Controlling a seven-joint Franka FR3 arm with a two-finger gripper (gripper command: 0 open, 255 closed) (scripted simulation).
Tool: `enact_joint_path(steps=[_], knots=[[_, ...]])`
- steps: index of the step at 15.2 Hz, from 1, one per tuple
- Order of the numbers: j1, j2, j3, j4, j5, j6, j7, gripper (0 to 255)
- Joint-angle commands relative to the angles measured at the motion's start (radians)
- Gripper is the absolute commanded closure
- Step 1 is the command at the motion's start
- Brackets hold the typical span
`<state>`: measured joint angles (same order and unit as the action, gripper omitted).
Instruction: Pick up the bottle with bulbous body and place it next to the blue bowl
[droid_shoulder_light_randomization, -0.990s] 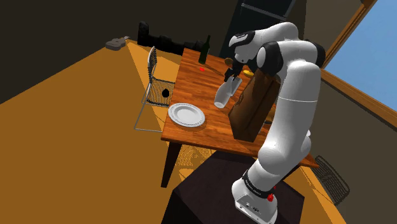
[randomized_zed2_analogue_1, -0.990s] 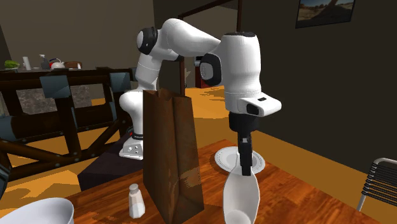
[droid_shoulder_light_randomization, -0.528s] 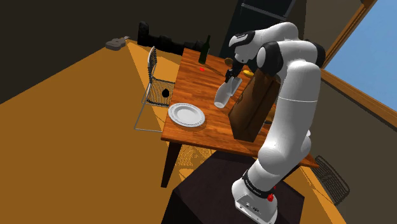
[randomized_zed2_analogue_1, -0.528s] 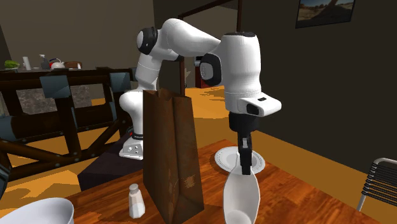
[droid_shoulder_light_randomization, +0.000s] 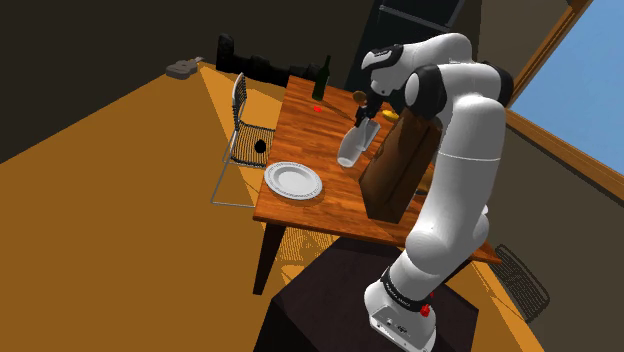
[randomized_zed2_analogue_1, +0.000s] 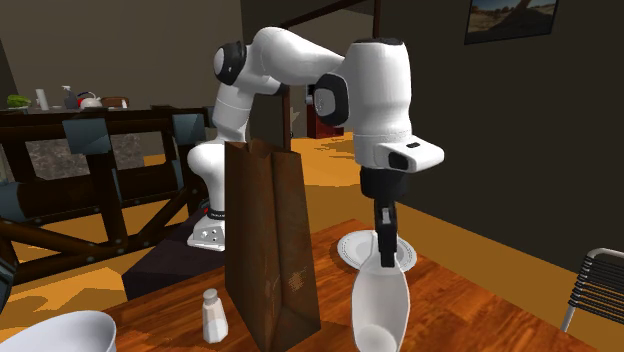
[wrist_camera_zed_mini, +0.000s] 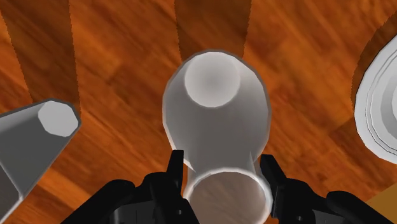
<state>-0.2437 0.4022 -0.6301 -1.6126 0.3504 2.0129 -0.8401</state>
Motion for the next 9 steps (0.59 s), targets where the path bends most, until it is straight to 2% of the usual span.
enact_joint_path(steps=[1,9], knots=[[0.001,-0.008,-0.003,0.017,-0.007,-0.022,0.007,255],[-0.004,-0.025,-0.012,0.102,-0.026,-0.12,0.027,255]])
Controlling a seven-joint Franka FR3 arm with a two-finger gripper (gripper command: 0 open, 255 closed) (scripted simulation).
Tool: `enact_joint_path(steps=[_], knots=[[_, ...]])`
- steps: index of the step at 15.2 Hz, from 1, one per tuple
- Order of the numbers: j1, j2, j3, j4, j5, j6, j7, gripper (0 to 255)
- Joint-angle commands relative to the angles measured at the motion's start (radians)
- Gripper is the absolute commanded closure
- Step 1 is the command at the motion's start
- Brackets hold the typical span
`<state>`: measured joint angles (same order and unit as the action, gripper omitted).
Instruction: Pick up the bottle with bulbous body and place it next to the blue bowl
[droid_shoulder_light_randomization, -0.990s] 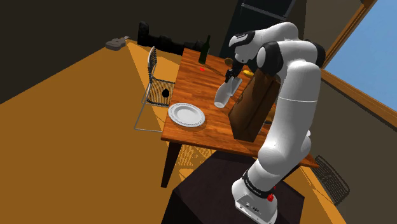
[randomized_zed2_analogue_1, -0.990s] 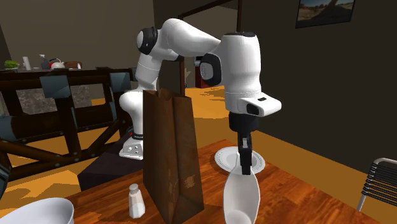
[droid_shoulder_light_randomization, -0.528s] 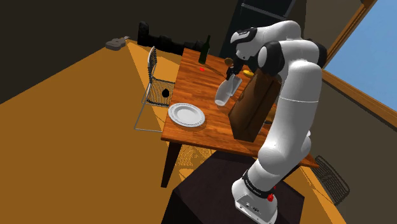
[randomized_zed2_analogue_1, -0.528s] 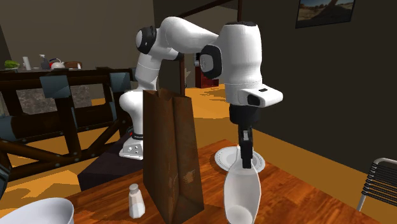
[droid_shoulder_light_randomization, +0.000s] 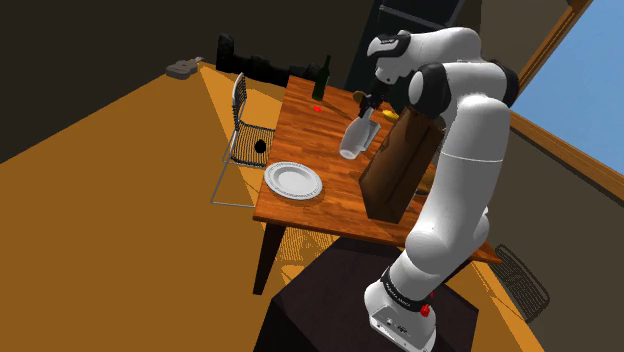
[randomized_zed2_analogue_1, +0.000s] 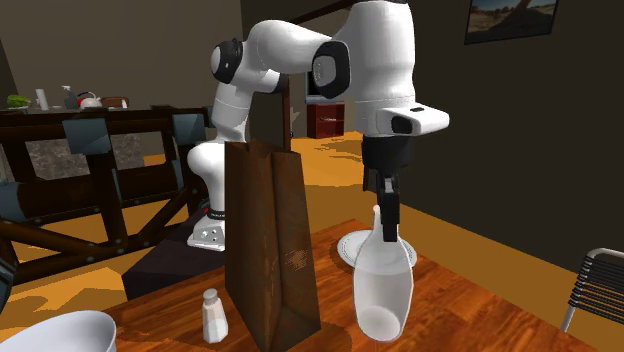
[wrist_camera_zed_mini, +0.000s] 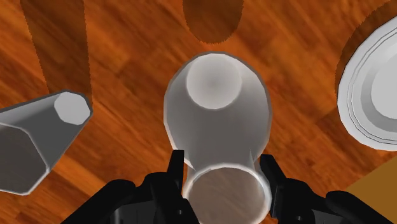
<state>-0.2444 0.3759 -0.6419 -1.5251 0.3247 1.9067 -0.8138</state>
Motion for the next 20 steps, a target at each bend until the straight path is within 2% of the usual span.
enact_joint_path(steps=[1,11,20], knots=[[-0.004,0.0,-0.001,0.027,-0.002,-0.026,0.003,255],[-0.026,0.005,-0.007,0.17,-0.006,-0.162,0.021,255],[-0.068,0.039,-0.006,0.343,0.011,-0.301,0.033,255]])
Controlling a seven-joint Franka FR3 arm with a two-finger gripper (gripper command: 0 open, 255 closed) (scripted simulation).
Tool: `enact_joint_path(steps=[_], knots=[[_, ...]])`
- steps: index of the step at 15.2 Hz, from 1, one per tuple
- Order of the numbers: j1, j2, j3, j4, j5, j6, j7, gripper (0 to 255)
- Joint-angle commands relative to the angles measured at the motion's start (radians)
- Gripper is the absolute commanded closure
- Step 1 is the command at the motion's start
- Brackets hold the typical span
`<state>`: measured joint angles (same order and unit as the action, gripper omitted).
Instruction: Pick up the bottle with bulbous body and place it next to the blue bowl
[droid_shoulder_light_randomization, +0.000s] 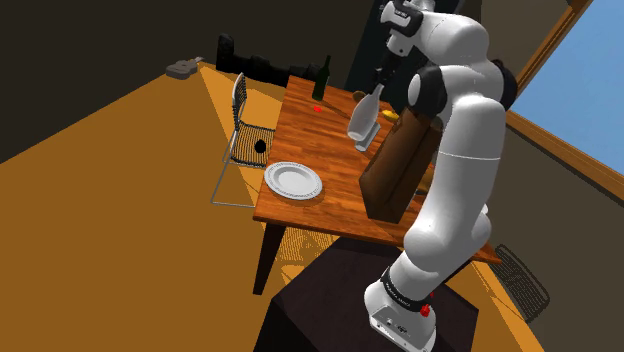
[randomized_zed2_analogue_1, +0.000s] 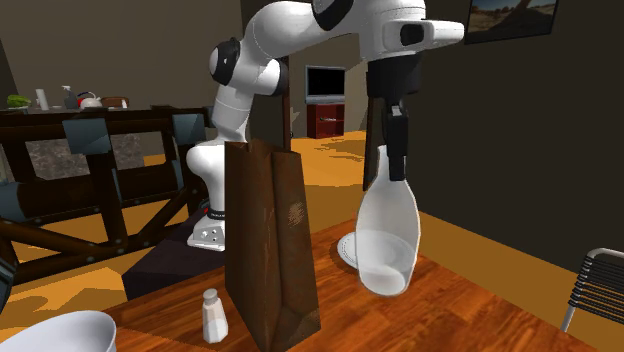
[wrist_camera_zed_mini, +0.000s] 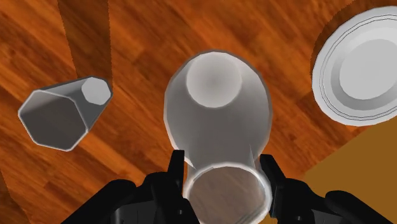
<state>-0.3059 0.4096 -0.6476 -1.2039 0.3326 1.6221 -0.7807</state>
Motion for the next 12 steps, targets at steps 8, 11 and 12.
enact_joint_path(steps=[8,11,12], knots=[[0.051,-0.19,-0.04,-0.158,-0.102,-0.007,-0.02,255],[0.076,-0.307,-0.053,-0.26,-0.175,0.002,-0.022,255],[0.081,-0.345,-0.055,-0.289,-0.199,0.002,-0.021,255]])
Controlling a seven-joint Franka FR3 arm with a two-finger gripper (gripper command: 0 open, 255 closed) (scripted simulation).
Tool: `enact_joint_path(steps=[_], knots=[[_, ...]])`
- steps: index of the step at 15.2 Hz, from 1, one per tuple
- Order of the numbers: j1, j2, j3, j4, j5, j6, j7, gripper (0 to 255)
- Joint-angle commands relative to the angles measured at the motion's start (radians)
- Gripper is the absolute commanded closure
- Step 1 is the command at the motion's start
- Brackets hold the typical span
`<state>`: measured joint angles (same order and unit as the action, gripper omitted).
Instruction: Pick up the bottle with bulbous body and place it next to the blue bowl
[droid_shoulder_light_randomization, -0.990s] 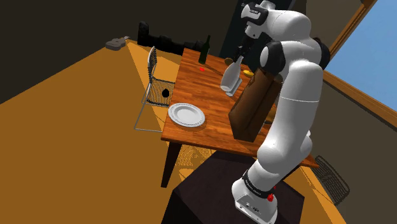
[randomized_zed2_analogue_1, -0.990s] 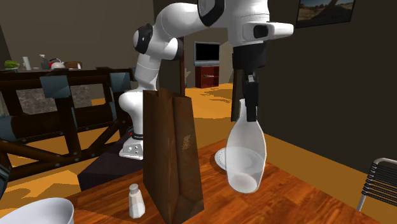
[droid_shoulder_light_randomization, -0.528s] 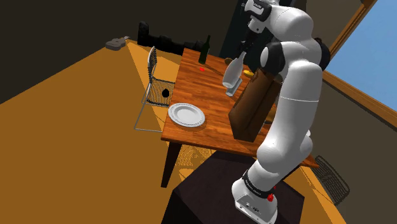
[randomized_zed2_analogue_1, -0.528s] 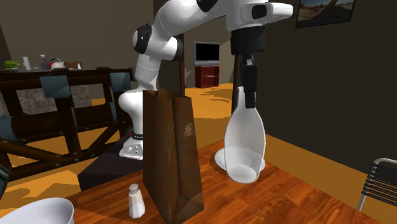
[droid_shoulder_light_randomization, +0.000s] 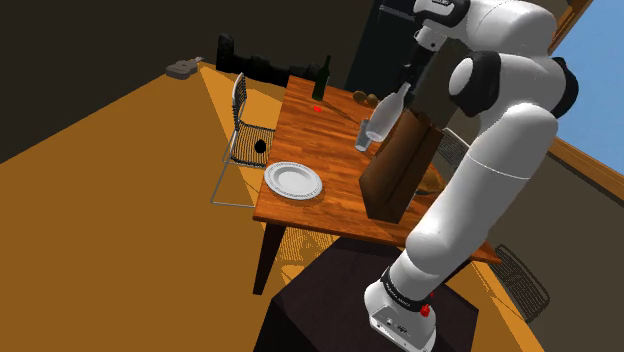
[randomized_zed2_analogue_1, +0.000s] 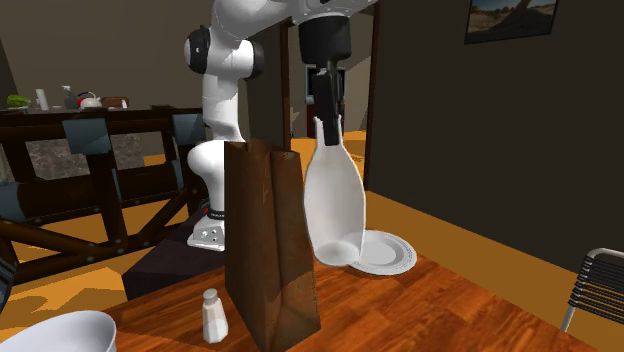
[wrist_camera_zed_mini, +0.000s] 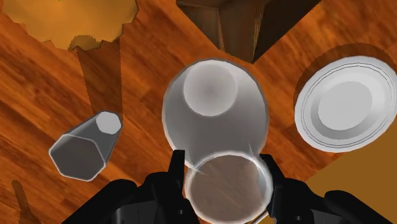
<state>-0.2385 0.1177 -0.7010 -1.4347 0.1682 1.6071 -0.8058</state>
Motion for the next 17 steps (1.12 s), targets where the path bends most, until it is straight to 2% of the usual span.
enact_joint_path(steps=[1,7,17], knots=[[0.018,-0.09,-0.003,-0.085,-0.059,0.016,0.005,255],[0.007,-0.298,0.007,-0.209,-0.192,-0.02,0.008,255],[-0.078,-0.563,0.035,-0.294,-0.346,-0.153,-0.042,255]])
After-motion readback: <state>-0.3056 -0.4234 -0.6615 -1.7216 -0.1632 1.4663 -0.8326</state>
